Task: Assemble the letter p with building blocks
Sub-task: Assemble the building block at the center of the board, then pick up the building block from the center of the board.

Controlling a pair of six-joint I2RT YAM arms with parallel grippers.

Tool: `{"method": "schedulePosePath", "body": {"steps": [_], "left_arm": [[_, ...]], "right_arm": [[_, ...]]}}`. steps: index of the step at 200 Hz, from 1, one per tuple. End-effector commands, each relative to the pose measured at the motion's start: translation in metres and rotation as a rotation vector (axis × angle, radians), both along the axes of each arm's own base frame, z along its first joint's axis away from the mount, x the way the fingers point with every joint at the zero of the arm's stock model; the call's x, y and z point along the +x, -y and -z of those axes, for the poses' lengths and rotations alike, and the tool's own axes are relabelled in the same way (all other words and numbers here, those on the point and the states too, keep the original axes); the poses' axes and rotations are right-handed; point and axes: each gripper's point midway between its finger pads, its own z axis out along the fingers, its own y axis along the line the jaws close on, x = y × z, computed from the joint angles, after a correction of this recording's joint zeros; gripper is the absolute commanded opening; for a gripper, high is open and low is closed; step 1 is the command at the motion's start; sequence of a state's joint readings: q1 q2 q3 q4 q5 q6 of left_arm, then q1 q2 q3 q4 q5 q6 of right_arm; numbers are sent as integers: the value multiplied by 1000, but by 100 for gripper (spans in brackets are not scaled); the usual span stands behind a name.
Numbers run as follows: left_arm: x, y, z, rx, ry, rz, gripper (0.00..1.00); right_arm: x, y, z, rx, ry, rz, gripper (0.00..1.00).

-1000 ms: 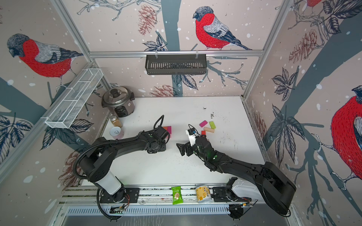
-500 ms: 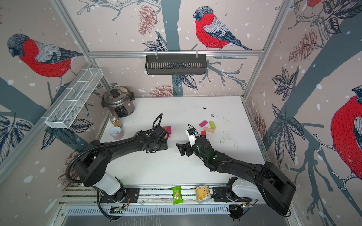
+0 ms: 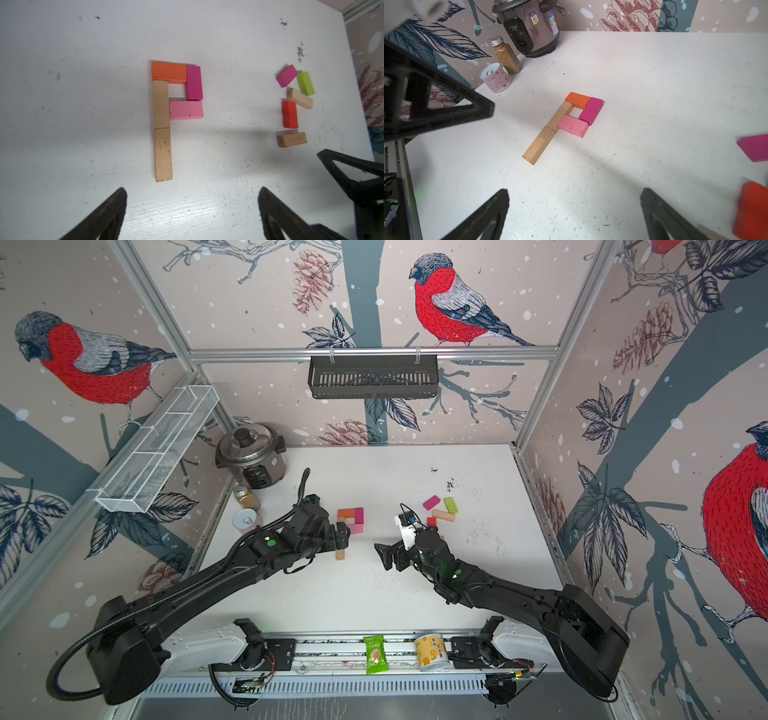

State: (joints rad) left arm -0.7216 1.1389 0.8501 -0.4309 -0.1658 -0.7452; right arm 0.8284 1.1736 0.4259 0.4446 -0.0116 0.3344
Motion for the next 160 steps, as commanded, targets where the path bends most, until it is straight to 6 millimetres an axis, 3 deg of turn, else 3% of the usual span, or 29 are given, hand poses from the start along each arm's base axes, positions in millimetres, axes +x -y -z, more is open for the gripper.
{"method": "schedulePosePath", "body": {"steps": [1, 43, 93, 134, 148, 160], "left_arm": [[2, -5, -27, -12, 129, 33, 97], [4, -14, -88, -109, 384, 60, 97], [14, -12, -146, -52, 624, 129, 97], [20, -1, -180, -120, 757, 152, 98], [26, 1, -181, -100, 765, 157, 98], [32, -1, -170, -75, 730, 138, 98]], "right_arm": [[2, 3, -3, 3, 14, 14, 100], [6, 16, -8, 25, 20, 52, 100], [12, 30, -11, 43, 23, 103, 100], [21, 43, -8, 49, 6, 153, 100], [23, 48, -7, 54, 0, 167, 100], [26, 52, -6, 57, -5, 179, 100]]}}
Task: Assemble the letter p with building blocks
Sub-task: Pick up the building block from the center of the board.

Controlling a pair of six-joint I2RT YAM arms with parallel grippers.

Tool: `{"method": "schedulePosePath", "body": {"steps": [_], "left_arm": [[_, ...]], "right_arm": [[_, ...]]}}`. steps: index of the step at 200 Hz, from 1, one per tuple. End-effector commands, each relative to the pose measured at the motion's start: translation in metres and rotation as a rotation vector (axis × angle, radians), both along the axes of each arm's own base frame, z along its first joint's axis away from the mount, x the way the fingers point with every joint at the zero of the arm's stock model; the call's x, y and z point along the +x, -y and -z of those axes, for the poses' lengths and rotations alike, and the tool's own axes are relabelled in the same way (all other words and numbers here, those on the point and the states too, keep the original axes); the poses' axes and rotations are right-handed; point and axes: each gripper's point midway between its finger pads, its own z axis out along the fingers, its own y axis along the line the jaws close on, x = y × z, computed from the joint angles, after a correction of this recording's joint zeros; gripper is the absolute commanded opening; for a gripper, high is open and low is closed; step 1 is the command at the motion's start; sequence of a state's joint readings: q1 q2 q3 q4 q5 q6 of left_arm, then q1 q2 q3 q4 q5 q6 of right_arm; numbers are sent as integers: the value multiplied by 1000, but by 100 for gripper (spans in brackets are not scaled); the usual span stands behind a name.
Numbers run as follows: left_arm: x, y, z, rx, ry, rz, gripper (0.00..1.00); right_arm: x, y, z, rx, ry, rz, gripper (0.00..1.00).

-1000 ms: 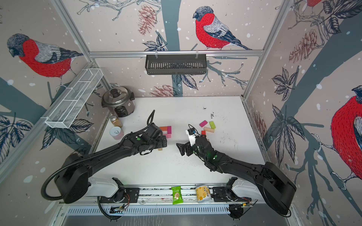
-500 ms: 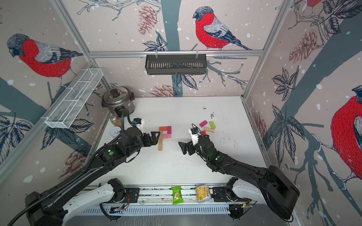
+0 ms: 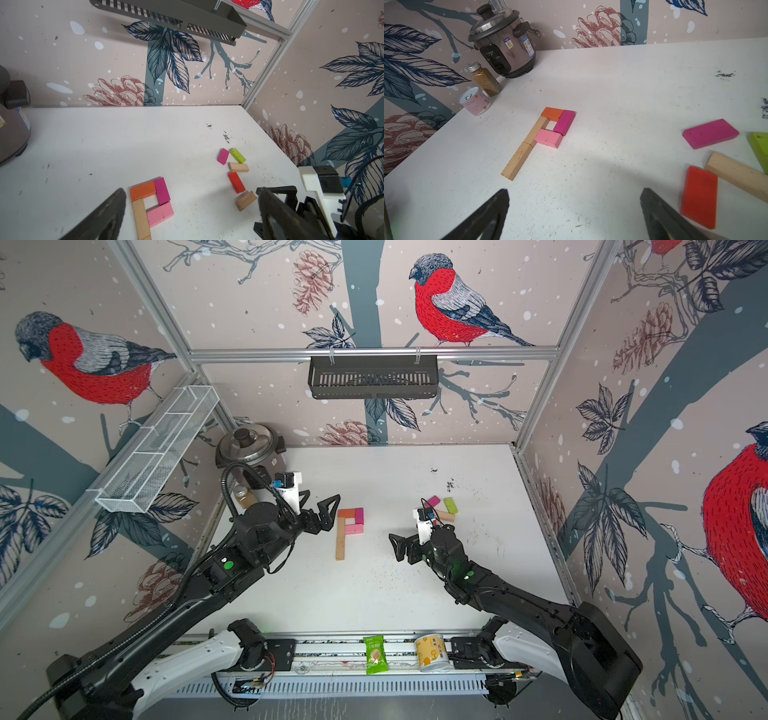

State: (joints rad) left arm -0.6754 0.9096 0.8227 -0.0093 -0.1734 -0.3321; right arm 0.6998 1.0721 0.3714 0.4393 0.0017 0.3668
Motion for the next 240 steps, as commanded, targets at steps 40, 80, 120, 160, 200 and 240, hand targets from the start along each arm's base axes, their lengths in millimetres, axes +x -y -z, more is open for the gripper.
{"method": "schedulePosePath", "body": {"steps": [40, 80, 120, 160, 200, 240], "left_arm": [[29, -17, 29, -87, -50, 10, 97], [36, -24, 29, -79, -86, 44, 97], [44, -21, 43, -89, -130, 102, 97], [47, -5, 53, -113, -206, 246, 97], [40, 4, 48, -126, -198, 326, 97], [37, 3, 46, -116, -188, 333, 97]], "right_arm": [[15, 31, 6, 47, -47, 106, 100], [38, 59, 20, 72, -147, 232, 100], [74, 84, 18, 86, -239, 347, 100], [122, 100, 39, 45, -347, 414, 100], [168, 97, 56, -23, -412, 388, 100], [196, 94, 78, -93, -471, 368, 100]]}}
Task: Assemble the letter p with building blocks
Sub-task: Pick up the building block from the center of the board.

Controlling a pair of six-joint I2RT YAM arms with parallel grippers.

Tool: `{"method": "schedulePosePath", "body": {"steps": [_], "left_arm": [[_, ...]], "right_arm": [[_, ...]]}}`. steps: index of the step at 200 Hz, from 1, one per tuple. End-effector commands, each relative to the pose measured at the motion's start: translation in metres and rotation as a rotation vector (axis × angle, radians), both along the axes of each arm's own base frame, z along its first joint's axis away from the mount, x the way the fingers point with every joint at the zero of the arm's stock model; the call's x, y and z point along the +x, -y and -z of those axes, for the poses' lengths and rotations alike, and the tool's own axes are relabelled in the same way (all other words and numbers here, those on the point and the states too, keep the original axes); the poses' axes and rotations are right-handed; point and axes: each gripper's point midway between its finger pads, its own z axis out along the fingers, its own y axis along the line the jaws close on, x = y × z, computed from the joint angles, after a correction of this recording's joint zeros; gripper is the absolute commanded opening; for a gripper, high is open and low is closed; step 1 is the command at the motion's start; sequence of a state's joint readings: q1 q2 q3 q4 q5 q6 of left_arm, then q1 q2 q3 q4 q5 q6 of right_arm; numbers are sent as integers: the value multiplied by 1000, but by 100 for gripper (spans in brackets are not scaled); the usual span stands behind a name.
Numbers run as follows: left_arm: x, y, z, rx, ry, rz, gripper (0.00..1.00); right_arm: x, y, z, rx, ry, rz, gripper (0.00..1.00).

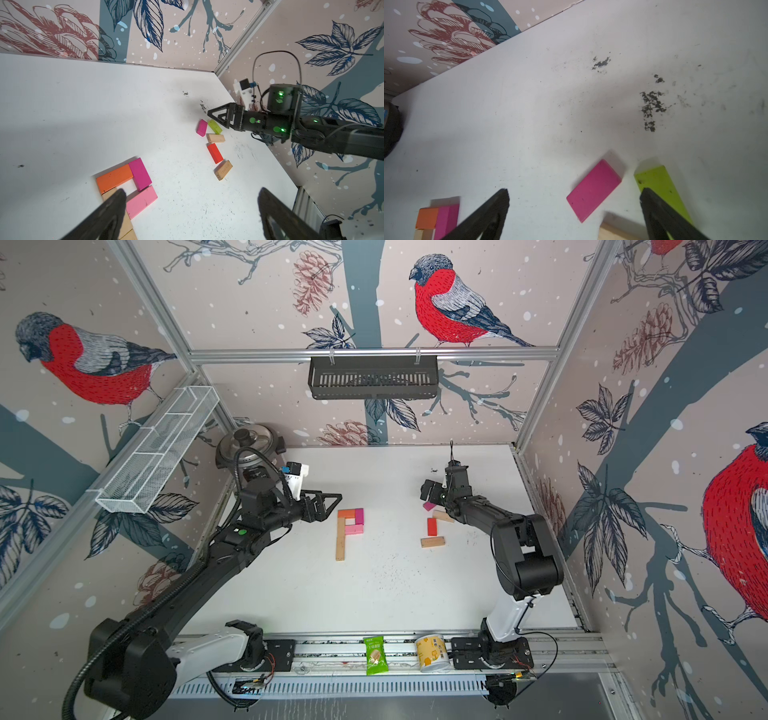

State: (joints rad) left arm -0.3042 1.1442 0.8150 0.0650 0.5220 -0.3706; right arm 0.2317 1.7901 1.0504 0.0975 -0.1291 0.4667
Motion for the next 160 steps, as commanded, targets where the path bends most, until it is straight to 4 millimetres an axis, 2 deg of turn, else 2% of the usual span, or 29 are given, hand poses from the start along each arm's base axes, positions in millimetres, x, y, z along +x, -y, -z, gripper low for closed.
{"method": "schedulePosePath", "body": {"steps": [1, 22, 43, 73, 125, 160], "left_arm": [[-2, 3, -16, -15, 61, 35, 97], [-5, 5, -20, -27, 73, 57, 97], [-5, 2, -23, -29, 84, 48, 97], [-6, 1, -24, -31, 88, 49, 97], [-6, 0, -26, -42, 87, 47, 97], [-6, -1, -26, -45, 85, 45, 97]], "right_arm": [[1, 0, 17, -37, -67, -40, 100], [9, -3, 31, -59, -112, -70, 100], [14, -4, 35, -70, -115, -84, 100], [14, -7, 51, -76, -154, -124, 100], [-5, -24, 65, -81, -180, -171, 100], [-19, -30, 63, -118, -180, -173, 100]]}}
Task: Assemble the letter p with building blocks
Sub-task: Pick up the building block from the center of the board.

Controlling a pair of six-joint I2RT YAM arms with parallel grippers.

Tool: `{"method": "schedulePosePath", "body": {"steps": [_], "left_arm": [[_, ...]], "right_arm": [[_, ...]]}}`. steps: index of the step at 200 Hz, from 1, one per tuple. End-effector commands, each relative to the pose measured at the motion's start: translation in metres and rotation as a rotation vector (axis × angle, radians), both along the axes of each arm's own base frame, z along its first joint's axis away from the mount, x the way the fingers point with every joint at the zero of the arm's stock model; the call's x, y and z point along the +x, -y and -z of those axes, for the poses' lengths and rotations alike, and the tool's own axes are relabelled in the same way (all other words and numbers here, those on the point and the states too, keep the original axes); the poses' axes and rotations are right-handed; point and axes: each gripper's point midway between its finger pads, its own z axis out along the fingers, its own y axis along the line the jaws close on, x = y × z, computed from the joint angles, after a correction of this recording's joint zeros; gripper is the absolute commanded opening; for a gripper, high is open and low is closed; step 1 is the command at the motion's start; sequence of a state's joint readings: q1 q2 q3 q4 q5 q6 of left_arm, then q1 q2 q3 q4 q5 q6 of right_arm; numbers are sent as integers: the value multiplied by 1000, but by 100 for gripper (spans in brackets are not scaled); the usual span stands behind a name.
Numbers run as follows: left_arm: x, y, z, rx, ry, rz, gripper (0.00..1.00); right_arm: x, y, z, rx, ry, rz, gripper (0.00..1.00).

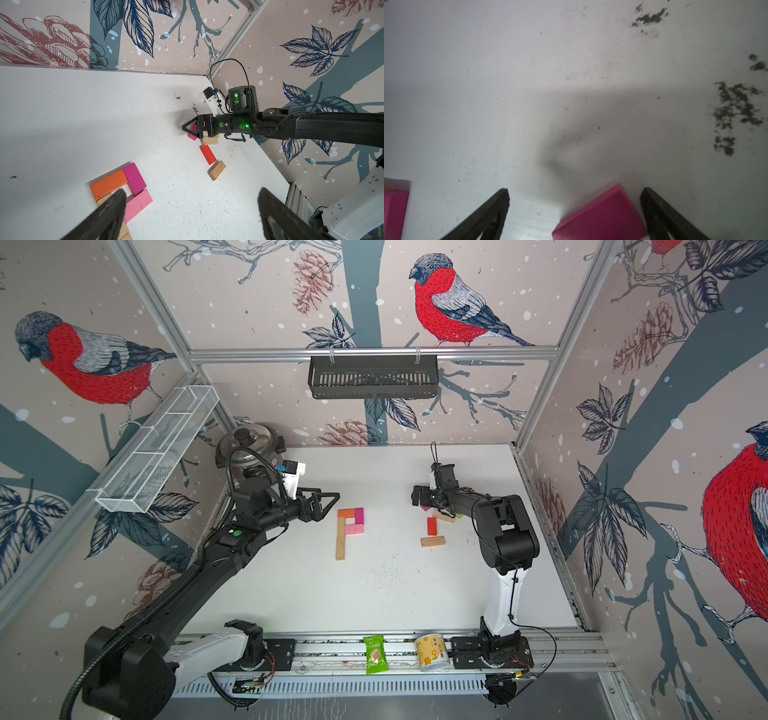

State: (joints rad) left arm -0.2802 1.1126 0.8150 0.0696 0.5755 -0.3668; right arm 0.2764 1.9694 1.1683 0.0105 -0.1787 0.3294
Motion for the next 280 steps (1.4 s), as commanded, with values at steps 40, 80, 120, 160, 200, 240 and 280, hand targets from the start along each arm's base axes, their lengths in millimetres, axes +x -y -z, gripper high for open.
{"method": "schedulePosePath", "body": {"steps": [40, 80, 120, 160, 200, 240, 280], "left_arm": [[0, 2, -13, -25, 51, 17, 97], [0, 1, -13, -26, 53, 13, 97], [0, 1, -13, -25, 49, 12, 97], [1, 3, -6, -12, 26, 23, 97], [2, 7, 4, 8, -31, 56, 97], [1, 13, 11, 9, -72, 95, 98], [1, 12, 12, 13, -75, 93, 98]], "right_arm": [[-29, 1, 10, -122, -60, 35, 100], [-29, -3, 14, -217, -58, 47, 94], [-29, -1, 21, -236, -71, 63, 85], [-30, -2, 24, -233, -79, 62, 77], [-33, -5, 23, -240, -76, 65, 68], [-36, -14, 15, -239, -61, 66, 62], [-44, -36, -9, -225, -24, 81, 59]]}}
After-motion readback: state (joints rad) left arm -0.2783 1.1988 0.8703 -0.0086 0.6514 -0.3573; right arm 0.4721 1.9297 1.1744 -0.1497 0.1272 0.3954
